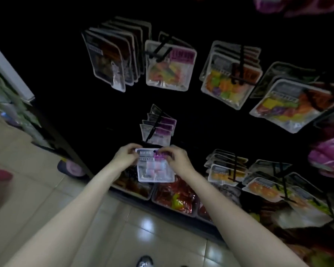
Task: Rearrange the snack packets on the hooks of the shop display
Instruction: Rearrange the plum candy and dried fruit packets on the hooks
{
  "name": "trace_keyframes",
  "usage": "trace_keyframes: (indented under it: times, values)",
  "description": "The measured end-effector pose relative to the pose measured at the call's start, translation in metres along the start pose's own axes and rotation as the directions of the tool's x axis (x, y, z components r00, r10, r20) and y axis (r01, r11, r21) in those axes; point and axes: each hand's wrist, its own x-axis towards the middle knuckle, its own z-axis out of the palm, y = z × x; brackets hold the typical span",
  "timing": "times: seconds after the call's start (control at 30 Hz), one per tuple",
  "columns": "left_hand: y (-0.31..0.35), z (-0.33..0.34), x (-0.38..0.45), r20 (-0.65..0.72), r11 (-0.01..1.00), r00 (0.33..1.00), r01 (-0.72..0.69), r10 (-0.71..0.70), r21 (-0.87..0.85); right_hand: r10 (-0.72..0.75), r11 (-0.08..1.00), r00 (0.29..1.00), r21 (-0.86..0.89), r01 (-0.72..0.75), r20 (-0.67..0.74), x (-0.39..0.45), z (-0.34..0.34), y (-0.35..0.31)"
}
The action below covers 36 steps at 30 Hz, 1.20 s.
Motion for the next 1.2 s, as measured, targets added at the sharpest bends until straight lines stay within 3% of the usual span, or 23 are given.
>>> trace_keyframes:
  times: [0.17,0.43,0.6,0.77,0.87,0.93,1.03,1.2]
  values:
    - [-0.008,-0.001,0.042,-0.082,0.993,0.997,0.000,-0.010,-0.122,-0.003,1.000,0.996,0.016,0.005,-0.093,0.023,0.036,0.003]
    - [-0.011,0.006,0.080,-0.102,0.985,0.993,-0.078,0.063,-0.157,0.004,0.997,0.965,0.079,0.018,-0.264,0.042,0.044,0.009]
    - [-0.013,0.009,0.089,-0.148,0.986,0.988,-0.064,0.041,-0.152,0.029,0.998,0.969,0.068,-0.012,-0.244,0.051,0.046,0.005]
    - [-0.010,0.011,0.087,-0.068,0.984,0.996,-0.076,0.066,-0.161,0.118,0.993,0.984,0.033,-0.114,-0.134,0.057,0.045,0.002]
    - [-0.016,0.009,0.069,-0.234,0.985,0.962,-0.160,0.142,-0.060,0.148,0.989,0.980,0.037,-0.144,-0.134,0.036,0.051,0.002]
    - [-0.020,0.015,0.043,-0.386,0.970,0.891,-0.236,0.241,0.062,0.196,0.974,0.971,0.138,-0.178,-0.137,0.011,0.054,0.010]
    - [-0.027,0.046,-0.009,-0.350,0.900,0.829,-0.398,0.435,0.176,0.368,0.916,0.921,0.222,-0.334,-0.129,-0.036,0.048,0.041]
    - [-0.022,0.109,-0.047,-0.089,0.790,0.796,-0.570,0.599,0.226,0.588,0.809,0.716,0.304,-0.503,-0.378,-0.100,-0.003,0.115]
